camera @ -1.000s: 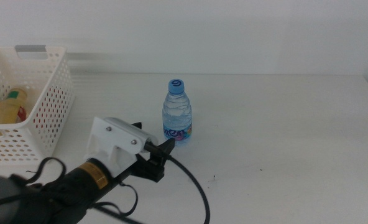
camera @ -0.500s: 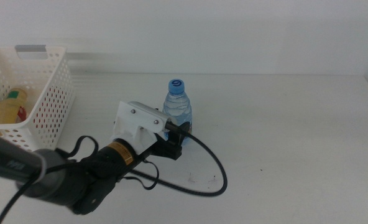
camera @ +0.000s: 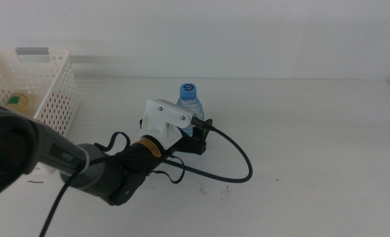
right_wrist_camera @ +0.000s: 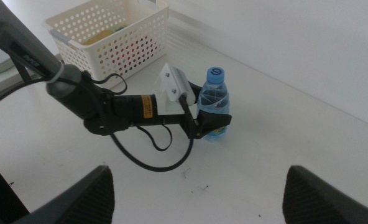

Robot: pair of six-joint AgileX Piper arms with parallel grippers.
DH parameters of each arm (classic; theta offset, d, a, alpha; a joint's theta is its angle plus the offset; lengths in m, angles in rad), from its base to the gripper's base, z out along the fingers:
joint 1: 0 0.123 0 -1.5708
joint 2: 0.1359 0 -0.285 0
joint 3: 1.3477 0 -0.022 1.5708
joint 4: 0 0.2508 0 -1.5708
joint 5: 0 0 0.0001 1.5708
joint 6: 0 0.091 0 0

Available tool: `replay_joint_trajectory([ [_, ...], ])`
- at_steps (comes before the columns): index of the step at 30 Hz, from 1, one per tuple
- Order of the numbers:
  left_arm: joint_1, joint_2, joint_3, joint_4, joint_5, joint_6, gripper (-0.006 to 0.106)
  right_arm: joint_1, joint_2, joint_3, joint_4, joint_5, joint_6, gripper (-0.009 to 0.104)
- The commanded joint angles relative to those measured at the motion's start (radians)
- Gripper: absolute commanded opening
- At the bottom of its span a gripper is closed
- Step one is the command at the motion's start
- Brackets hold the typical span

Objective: Use arms to grab the bottles and put them into the dustbin to the left of the table.

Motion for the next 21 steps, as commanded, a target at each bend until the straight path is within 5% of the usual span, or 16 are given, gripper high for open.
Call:
replay_joint_trajectory([
  [1,0.001,0.022,-0.027,-0.005,-0.010,-0.025,0.094,-0.007,-0.004,-0.004,-0.001,-0.005,-0.008,0.083],
  [11,0.001,0.058,-0.066,-0.007,-0.034,-0.020,0.089,-0.007,-0.004,-0.004,-0.003,-0.005,0.000,0.083],
  [21,0.001,0.001,-0.048,0.035,-0.001,0.018,0.030,-0.007,-0.004,-0.004,-0.003,-0.005,0.000,0.083],
])
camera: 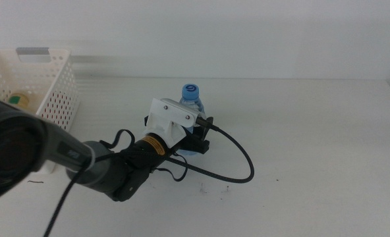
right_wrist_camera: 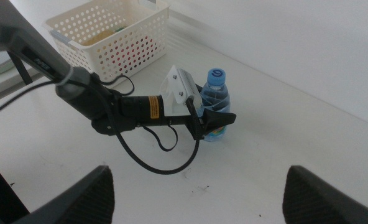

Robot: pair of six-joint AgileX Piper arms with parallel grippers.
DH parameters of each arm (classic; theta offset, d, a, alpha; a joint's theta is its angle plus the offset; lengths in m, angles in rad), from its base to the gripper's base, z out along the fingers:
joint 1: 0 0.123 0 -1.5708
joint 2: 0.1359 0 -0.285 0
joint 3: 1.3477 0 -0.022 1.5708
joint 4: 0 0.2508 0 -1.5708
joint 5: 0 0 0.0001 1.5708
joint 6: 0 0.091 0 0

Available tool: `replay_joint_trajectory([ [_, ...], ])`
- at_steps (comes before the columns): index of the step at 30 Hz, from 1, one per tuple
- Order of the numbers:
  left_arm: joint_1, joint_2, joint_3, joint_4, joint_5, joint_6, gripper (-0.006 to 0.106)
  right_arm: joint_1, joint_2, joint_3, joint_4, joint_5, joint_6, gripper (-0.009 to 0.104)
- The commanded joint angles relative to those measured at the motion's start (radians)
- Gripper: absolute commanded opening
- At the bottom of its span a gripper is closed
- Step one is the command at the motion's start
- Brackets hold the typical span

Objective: Use arms to grab the bottles and put them into the dustbin to the left of the table.

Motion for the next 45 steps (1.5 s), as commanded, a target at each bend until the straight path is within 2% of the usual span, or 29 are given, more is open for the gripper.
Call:
replay_joint_trajectory([
  [1,0.001,-0.069,0.024,0.013,0.011,0.006,0.027,-0.007,-0.004,-0.004,-0.003,-0.005,-0.002,0.083],
  [7,0.001,-0.297,0.101,-0.038,0.197,0.014,0.025,-0.007,-0.004,-0.004,-0.003,-0.005,-0.002,0.083],
  [15,0.009,-0.554,0.080,-0.034,0.687,0.025,0.025,-0.007,-0.004,-0.004,-0.003,-0.005,0.000,0.083],
  [20,0.112,-0.626,-0.064,-0.037,1.127,0.036,0.025,-0.007,-0.004,-0.004,-0.003,-0.005,0.000,0.083],
  [22,0.160,-0.628,-0.150,-0.075,1.270,0.111,0.025,-0.007,-0.004,-0.004,-0.003,-0.005,0.000,0.083],
  [27,0.303,-0.607,-0.372,-0.271,1.563,0.396,0.025,-0.007,-0.004,-0.004,-0.003,-0.005,0.000,0.083],
  [33,0.465,-0.524,-0.619,-0.448,1.799,0.589,0.025,-0.007,-0.004,-0.004,-0.003,-0.005,0.000,0.083],
  [45,0.710,-0.318,-0.889,-0.511,1.942,0.631,0.025,-0.007,-0.004,-0.004,-0.003,-0.005,0.000,0.083],
])
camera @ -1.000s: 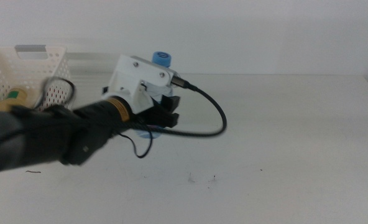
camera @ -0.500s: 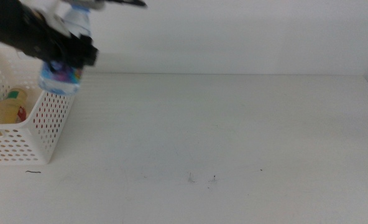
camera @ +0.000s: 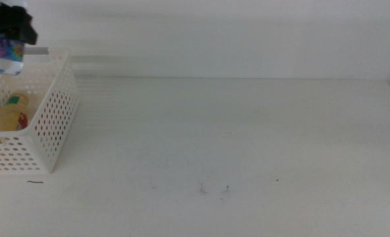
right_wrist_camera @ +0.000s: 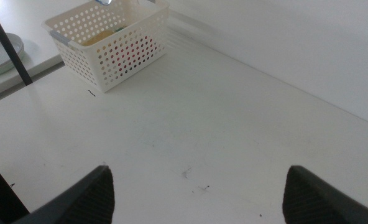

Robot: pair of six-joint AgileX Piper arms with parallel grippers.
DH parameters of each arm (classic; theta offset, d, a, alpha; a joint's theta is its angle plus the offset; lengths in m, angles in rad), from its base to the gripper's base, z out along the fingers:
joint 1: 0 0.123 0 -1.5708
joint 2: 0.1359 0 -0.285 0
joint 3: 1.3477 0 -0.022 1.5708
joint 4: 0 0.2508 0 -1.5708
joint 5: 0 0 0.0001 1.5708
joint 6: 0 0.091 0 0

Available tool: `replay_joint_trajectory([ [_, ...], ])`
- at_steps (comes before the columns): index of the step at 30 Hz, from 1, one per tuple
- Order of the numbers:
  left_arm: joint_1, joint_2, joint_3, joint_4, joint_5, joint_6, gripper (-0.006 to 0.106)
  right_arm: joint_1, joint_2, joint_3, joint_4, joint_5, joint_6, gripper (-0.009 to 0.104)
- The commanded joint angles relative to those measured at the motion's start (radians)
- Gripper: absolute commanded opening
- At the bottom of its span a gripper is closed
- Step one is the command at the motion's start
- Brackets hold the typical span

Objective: Use arms to grab the bottles and put them into the dustbin to the left of the table.

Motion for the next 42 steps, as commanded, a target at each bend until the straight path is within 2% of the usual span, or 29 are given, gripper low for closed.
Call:
replay_joint_trajectory([
  [1,0.033,0.023,-0.047,-0.040,-0.004,0.003,0.025,-0.007,-0.004,-0.004,-0.003,-0.005,-0.003,0.083],
  [5,0.054,0.079,-0.059,-0.036,0.000,0.001,0.025,-0.007,-0.004,-0.004,-0.003,-0.005,-0.001,0.083],
  [17,0.061,0.234,-0.056,0.103,0.061,-0.054,0.028,-0.007,-0.004,-0.004,-0.003,-0.005,0.001,0.083],
  [23,0.069,0.268,-0.055,0.103,0.125,-0.080,0.046,-0.007,-0.004,-0.004,-0.003,-0.005,0.001,0.083],
  [25,0.069,0.268,-0.055,0.099,0.129,-0.080,0.057,-0.007,-0.004,-0.004,-0.003,-0.005,0.001,0.083],
  [30,0.069,0.268,-0.055,0.106,0.134,-0.112,0.091,-0.007,-0.004,-0.004,-0.003,-0.005,0.001,0.083],
  [31,0.069,0.268,-0.055,0.104,0.143,-0.117,0.094,-0.007,-0.004,-0.004,-0.003,-0.005,0.001,0.083],
  [42,0.039,0.078,-0.055,0.049,0.213,-0.222,0.094,-0.007,-0.004,-0.004,-0.003,-0.005,0.005,0.083],
])
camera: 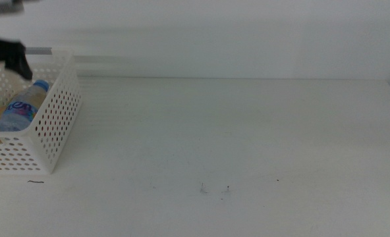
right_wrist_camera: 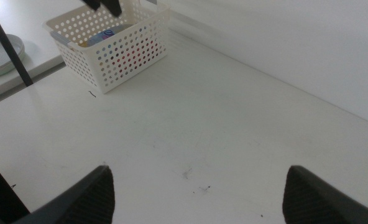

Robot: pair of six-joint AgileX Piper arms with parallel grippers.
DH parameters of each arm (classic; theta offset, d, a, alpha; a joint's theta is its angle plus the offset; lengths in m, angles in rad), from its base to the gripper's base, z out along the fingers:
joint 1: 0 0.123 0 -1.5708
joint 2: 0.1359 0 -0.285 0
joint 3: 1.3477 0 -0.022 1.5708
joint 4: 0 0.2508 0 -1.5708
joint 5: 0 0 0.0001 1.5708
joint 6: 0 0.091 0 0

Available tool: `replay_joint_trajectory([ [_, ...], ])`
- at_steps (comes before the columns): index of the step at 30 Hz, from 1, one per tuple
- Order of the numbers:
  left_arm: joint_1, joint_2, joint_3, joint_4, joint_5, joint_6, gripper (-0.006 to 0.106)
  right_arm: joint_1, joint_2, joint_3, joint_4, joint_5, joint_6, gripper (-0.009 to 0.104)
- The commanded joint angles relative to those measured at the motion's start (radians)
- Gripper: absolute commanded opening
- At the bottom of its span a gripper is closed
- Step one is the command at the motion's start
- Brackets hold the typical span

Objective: Use arms to grab the bottles and put them into the dustbin to the left of the table.

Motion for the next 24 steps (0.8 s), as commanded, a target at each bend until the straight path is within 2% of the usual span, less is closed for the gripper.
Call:
replay_joint_trajectory([
  [1,-0.034,-0.081,-0.008,-0.051,0.005,-0.012,0.094,-0.007,-0.004,-0.004,-0.003,-0.005,-0.001,0.083],
  [5,-0.151,-0.180,-0.007,-0.118,-0.013,0.081,0.094,-0.007,-0.004,-0.004,-0.003,-0.005,-0.001,0.083],
  [11,-0.377,-0.319,0.079,-0.101,-0.134,0.086,0.094,-0.007,-0.004,-0.004,-0.003,-0.005,-0.001,0.083],
  [15,-0.503,-0.439,0.236,-0.099,-0.279,0.067,0.094,-0.007,-0.004,-0.004,-0.003,-0.005,-0.001,0.083],
  [19,-0.561,-0.592,0.426,-0.096,-0.400,0.062,0.094,-0.007,-0.004,-0.004,-0.003,-0.005,-0.001,0.083],
  [24,-0.564,-0.769,0.638,-0.130,-0.520,0.054,0.094,-0.007,-0.004,-0.004,-0.003,-0.005,-0.001,0.083],
])
